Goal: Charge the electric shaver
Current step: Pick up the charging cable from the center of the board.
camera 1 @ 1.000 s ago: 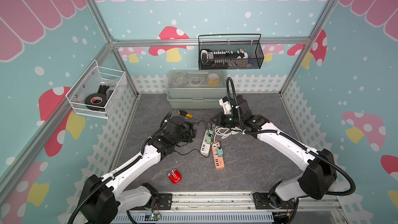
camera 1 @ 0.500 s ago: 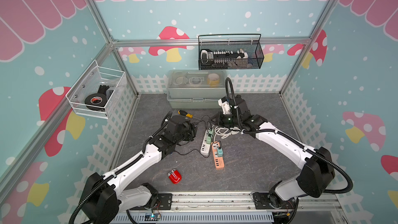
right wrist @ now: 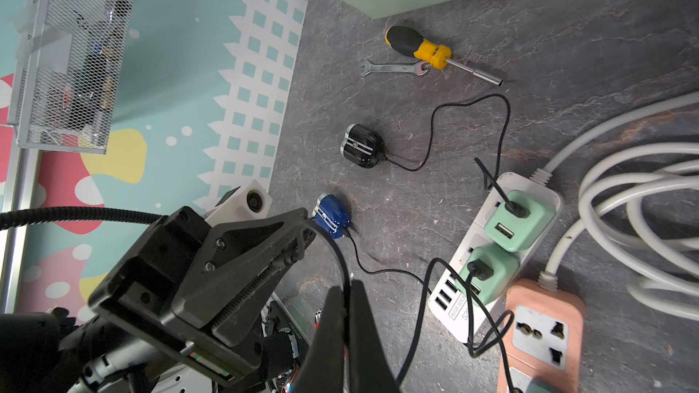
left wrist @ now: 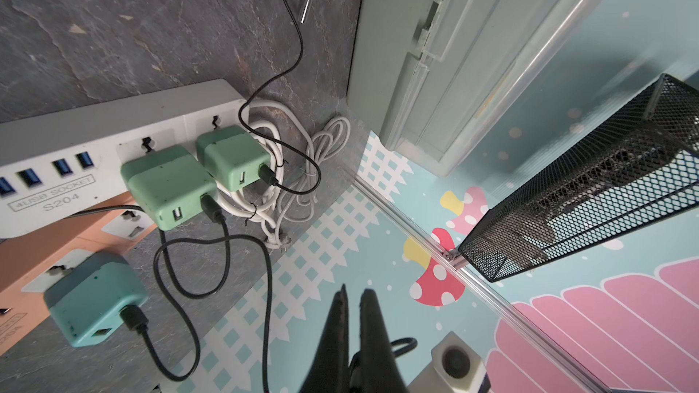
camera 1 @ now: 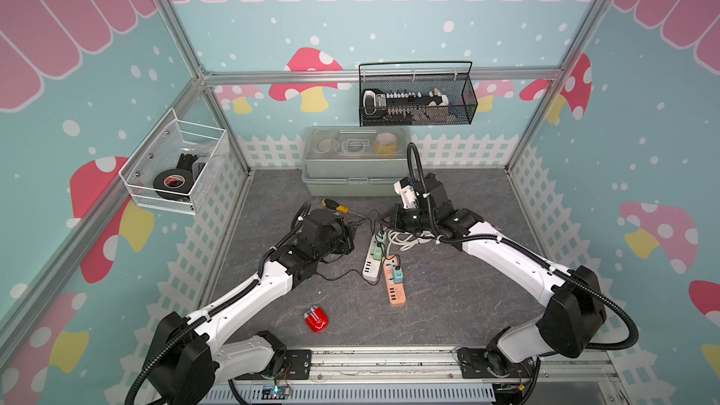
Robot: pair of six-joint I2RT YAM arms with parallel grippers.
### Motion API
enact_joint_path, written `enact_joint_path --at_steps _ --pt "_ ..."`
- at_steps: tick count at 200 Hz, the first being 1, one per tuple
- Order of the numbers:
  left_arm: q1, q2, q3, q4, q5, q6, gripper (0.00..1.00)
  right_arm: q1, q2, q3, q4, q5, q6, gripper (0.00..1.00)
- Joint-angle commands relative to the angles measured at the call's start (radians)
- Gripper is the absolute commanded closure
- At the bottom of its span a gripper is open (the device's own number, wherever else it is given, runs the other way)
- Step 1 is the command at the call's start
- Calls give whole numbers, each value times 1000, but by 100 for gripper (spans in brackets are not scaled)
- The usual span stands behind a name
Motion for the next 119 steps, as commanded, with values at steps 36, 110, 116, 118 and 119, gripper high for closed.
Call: enact_joint_path --at_steps 36,110,116,118,119 --pt "127 32 -22 247 140 -81 100 -45 -88 24 -52 -119 61 52" --pt "216 158 83 549 592 306 100 -159 13 73 314 -344 431 33" --pt "216 157 94 527 600 336 100 -159 37 77 348 -361 474 33" --pt "217 155 99 517 602 347 100 -158 41 78 375 -366 494 34" --pt "217 155 100 512 602 353 100 -158 44 77 382 -368 503 34"
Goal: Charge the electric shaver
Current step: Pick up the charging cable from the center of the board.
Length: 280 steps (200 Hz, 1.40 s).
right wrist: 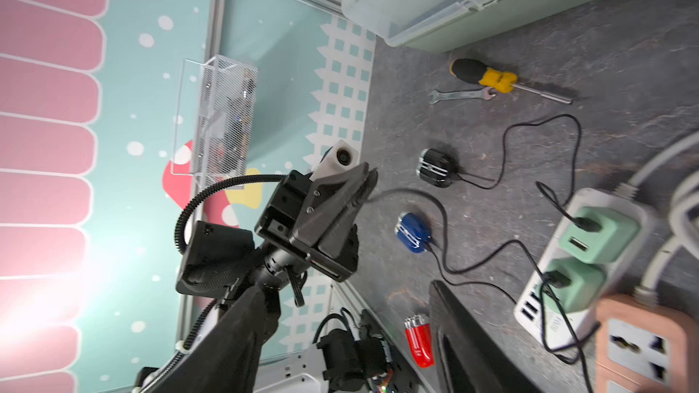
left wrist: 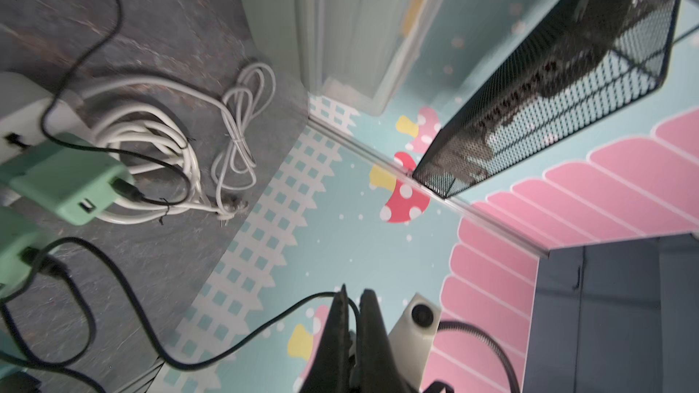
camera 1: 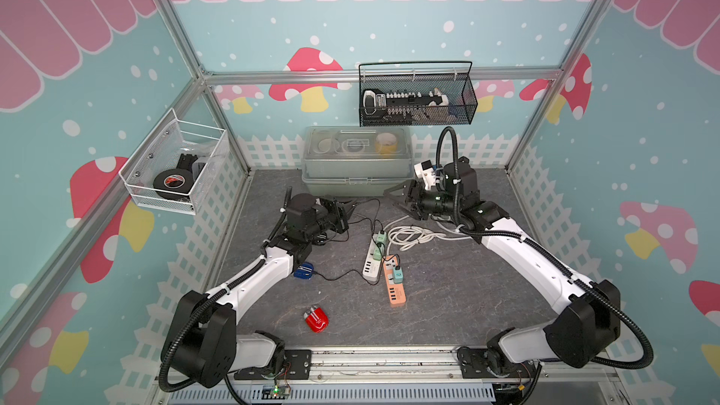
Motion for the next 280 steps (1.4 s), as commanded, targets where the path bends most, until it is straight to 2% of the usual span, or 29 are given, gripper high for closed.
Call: enact_joint_path --at_steps 1,18,27,57,72,103,128,149,184,252,280 --pt "2 -4 72 65 144 151 100 3 83 32 214 -103 211 35" --pt "1 -8 100 -13 139 250 100 13 91 -7 358 -98 364 41" --pt "2 -1 105 -23 137 281 100 21 73 -34 374 -80 406 42" --pt "0 26 90 28 118 318 100 43 -14 -137 328 -35 457 48" --pt "0 39 88 54 113 325 100 46 -63 -182 291 0 460 48" --pt "-3 45 98 37 119 358 100 60 -81 -226 362 30 532 48" --pt "-8 57 108 31 142 361 100 85 -37 -206 407 40 543 50" --pt "-9 58 113 22 149 364 100 97 20 -193 487 50 581 56" --pt "-9 65 118 11 158 368 100 100 79 -134 504 47 583 63" --pt "-10 81 124 11 155 361 100 103 103 -148 544 39 603 81" --pt "-11 87 127 17 153 358 100 104 106 -164 543 32 603 83"
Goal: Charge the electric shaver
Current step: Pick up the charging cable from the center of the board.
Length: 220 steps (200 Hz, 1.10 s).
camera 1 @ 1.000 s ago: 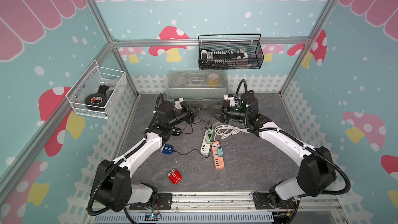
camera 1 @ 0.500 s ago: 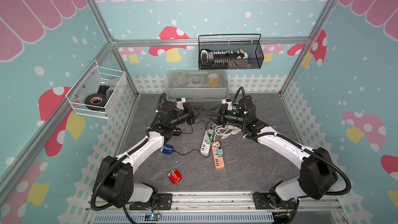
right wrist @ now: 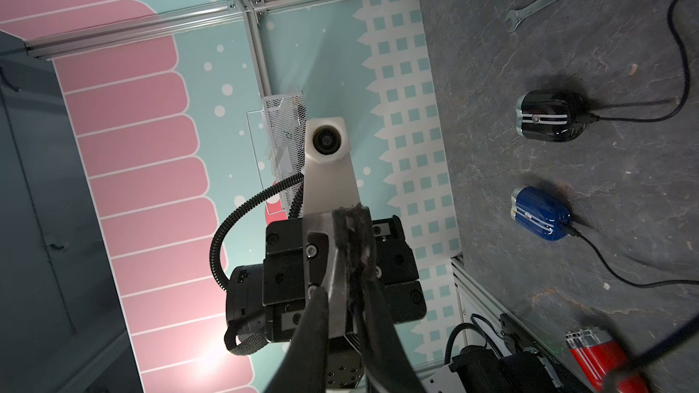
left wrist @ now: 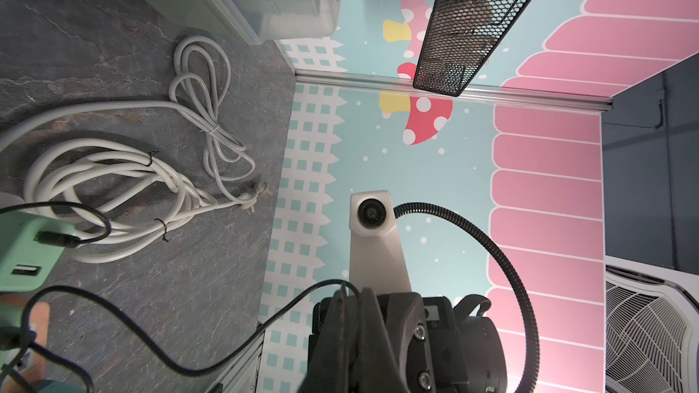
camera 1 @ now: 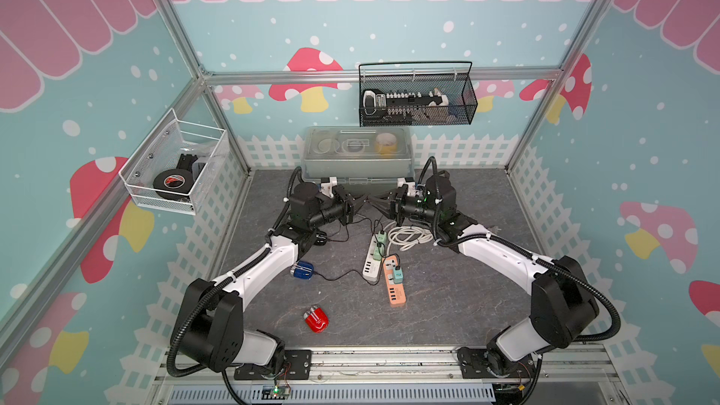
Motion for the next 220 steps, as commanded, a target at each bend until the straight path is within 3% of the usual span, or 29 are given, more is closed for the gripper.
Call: enact_joint_path --at_steps 1,80,128,149,170,180,205,220 --pt "-3 14 27 15 9 14 100 7 11 8 54 -9 15 83" --pt "-7 25 29 22 12 7 100 8 38 13 76 -10 21 89" --pt "-7 30 40 31 12 0 100 7 44 18 81 -17 18 100" --pt "-6 31 47 21 12 -4 100 8 41 16 80 -17 5 100" --pt "-5 -6 65 -136 -37 48 58 6 29 3 78 -9 -16 100" --pt "-2 -44 80 -262 -89 101 45 7 23 -6 77 -8 -29 100" --pt "7 -113 128 -583 -202 197 32 7 7 -36 79 -10 -71 100" --pt "15 -163 122 -745 -275 187 33 7 -3 -58 95 -14 -100 100"
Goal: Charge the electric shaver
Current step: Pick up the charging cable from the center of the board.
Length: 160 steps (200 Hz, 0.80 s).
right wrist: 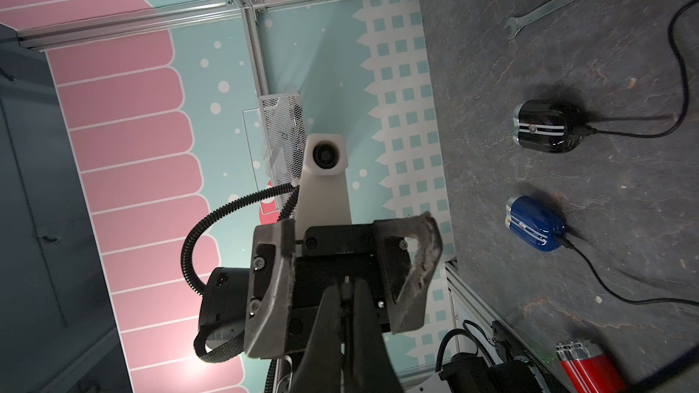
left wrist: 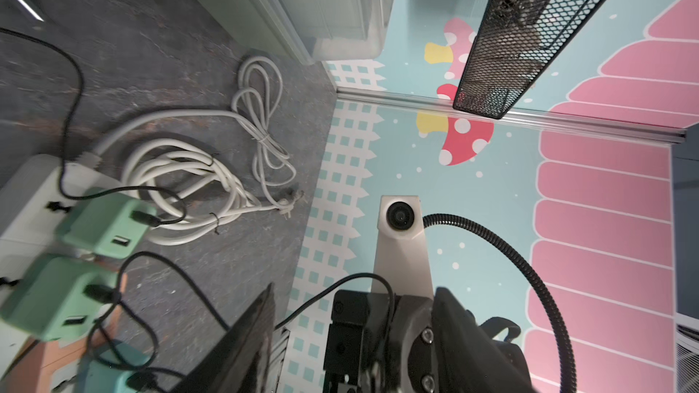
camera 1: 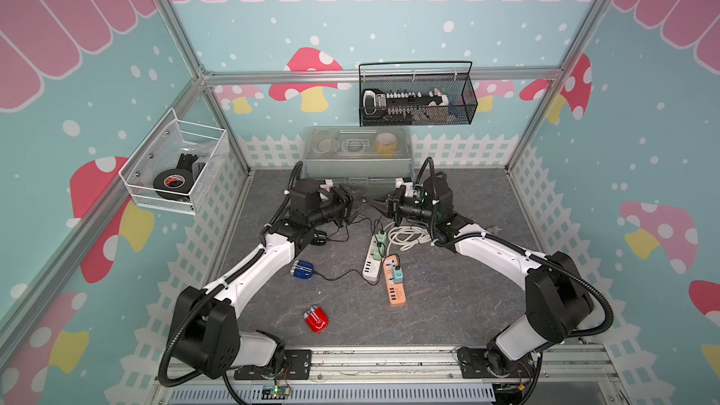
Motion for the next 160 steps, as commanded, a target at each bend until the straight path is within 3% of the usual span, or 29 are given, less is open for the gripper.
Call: enact_joint_path --at_steps 1,20,53,79,103,120,160 --pt "13 -88 29 -362 -155 70 34 6 -32 -40 54 -13 -61 100" --pt "16 -145 15 -577 -197 34 34 6 -48 -90 107 -11 -93 100" --pt "-5 -223 1 -1026 -262 95 34 6 -96 -178 132 -8 -181 100" --pt "-15 -304 -52 -1269 -326 150 26 11 -123 -231 132 -5 -219 100" --pt "-38 -376 -137 -1322 -329 163 21 21 -130 -251 132 5 -233 100" --pt "-112 -414 -192 -1339 -356 127 17 30 -134 -252 132 15 -238 100" --pt "-190 -472 -379 -1175 -354 49 9 50 -149 -257 132 31 -245 100"
